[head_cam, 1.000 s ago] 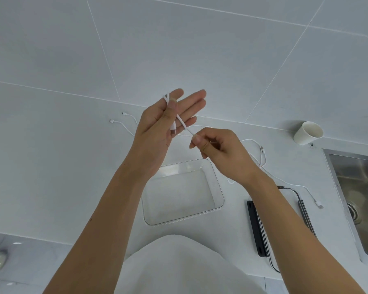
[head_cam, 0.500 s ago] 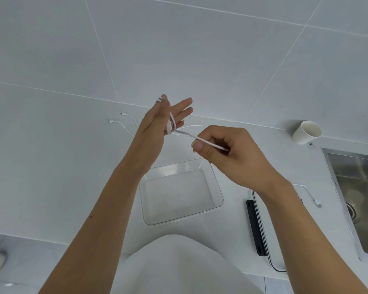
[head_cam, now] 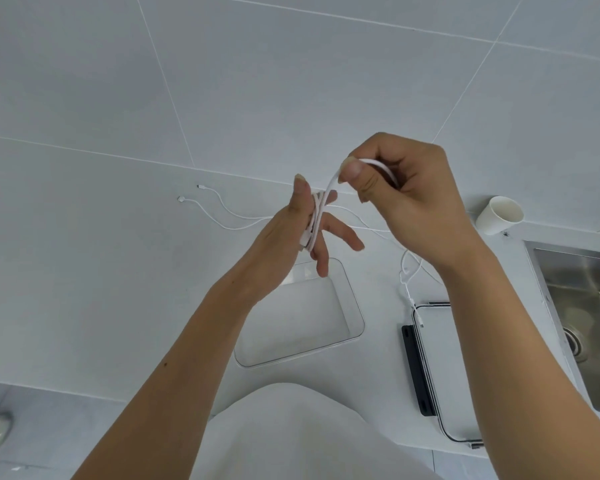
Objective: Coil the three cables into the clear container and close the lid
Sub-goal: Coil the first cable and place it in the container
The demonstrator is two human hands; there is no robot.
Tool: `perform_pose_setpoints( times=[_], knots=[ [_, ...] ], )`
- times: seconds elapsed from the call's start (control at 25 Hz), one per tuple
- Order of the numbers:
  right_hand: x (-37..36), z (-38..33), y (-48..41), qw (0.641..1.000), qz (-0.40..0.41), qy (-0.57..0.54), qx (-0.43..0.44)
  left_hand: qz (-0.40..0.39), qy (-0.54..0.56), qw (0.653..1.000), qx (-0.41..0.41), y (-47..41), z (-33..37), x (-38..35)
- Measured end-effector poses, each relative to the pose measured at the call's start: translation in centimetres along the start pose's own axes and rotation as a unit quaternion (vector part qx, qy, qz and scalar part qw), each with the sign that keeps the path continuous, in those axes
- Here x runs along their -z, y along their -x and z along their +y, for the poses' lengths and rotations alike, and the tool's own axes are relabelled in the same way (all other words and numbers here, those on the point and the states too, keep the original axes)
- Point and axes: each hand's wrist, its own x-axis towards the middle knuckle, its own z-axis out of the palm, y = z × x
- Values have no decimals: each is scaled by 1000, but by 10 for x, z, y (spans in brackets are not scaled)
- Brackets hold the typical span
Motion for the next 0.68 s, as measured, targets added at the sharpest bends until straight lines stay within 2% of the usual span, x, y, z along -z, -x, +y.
perform_pose_setpoints(
  times=[0.2,0.48,0.68],
  knots=[
    [8,7,-12,999,33,18,16,-30,9,999,-38,5,6,-8],
    [9,24,-18,998,56,8,-7,-70,100,988,-95,10,14,-8],
    [-2,38,-12,998,41,-26,-40,-44,128,982,-131,12,21,-9]
  ],
)
